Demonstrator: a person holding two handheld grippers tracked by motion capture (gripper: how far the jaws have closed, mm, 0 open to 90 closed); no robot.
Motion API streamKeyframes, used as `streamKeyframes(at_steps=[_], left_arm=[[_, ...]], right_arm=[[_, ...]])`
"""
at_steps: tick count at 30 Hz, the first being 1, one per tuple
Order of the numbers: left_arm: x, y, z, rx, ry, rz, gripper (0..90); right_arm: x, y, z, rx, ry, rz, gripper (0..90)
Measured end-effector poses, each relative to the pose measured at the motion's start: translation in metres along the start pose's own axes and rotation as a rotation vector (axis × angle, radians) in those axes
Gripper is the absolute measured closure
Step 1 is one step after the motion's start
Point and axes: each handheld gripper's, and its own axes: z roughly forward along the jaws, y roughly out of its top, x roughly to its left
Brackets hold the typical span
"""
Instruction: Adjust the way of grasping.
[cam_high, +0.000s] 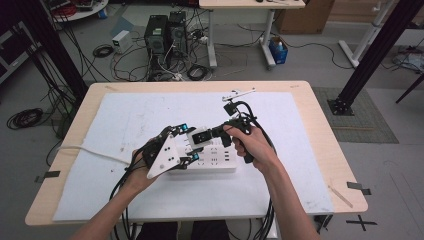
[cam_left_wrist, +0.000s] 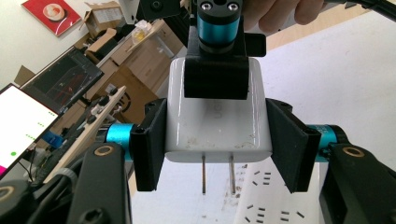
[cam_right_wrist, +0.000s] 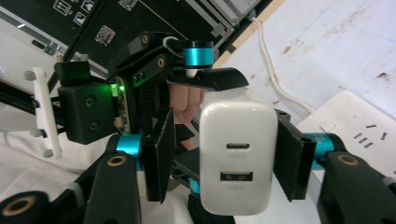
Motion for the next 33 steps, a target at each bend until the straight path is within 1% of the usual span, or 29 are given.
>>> streamKeyframes(at_steps=[2, 4, 6, 9, 14, 20, 22, 24, 25, 26, 29, 33], left_arm=[[0.0, 0.0002, -0.0003, 0.001, 0.0, 0.004, 42.5], [-0.0001, 0.0001, -0.0005, 0.0, -0.001, 0.005, 42.5], [-0.0003, 0.0001, -0.0009, -0.003, -0.002, 0.0, 42.5], [0.0003, 0.0003, -0.0013, -0.008, -0.002, 0.003, 42.4], [-0.0005, 0.0004, -0.0009, 0.0, -0.003, 0.011, 42.5], [-0.0008, -0.0008, 0.0003, 0.005, -0.014, 0.009, 42.4], [-0.0011, -0.0009, 0.0008, 0.012, -0.011, 0.013, 42.5], [-0.0005, -0.0017, 0.0008, 0.011, -0.014, 0.012, 42.5], [-0.0009, -0.0017, 0.0007, 0.008, -0.016, 0.009, 42.5], [-0.0011, -0.0015, 0.0004, 0.009, -0.015, 0.016, 42.4], [-0.0011, -0.0016, 0.0001, 0.01, -0.016, 0.017, 42.4], [-0.0009, -0.0024, 0.0006, 0.011, -0.02, 0.011, 42.4]], right_arm=[[-0.0005, 0.0002, 0.0007, -0.005, -0.005, 0.003, 47.7], [-0.001, 0.0001, 0.0006, -0.004, 0.0, 0.013, 49.8], [-0.0007, -0.0004, 0.0003, -0.012, -0.002, 0.007, 52.0], [-0.0001, -0.001, -0.0009, -0.01, -0.009, -0.006, 56.4], [-0.0013, -0.0025, -0.0012, -0.016, -0.029, -0.015, 62.1], [-0.0014, -0.0043, -0.0007, -0.015, -0.041, -0.004, 62.2], [-0.0019, -0.0047, -0.0006, -0.013, -0.047, -0.016, 62.3], [-0.0023, -0.0052, -0.0001, -0.022, -0.056, -0.012, 62.3], [-0.0024, -0.0053, 0.0001, -0.022, -0.056, -0.011, 62.3], [-0.0026, -0.0054, 0.0001, -0.018, -0.052, -0.011, 62.3], [-0.0024, -0.0056, 0.0002, -0.013, -0.05, -0.01, 62.3], [-0.0016, -0.0056, 0.0008, -0.016, -0.062, -0.007, 62.4]])
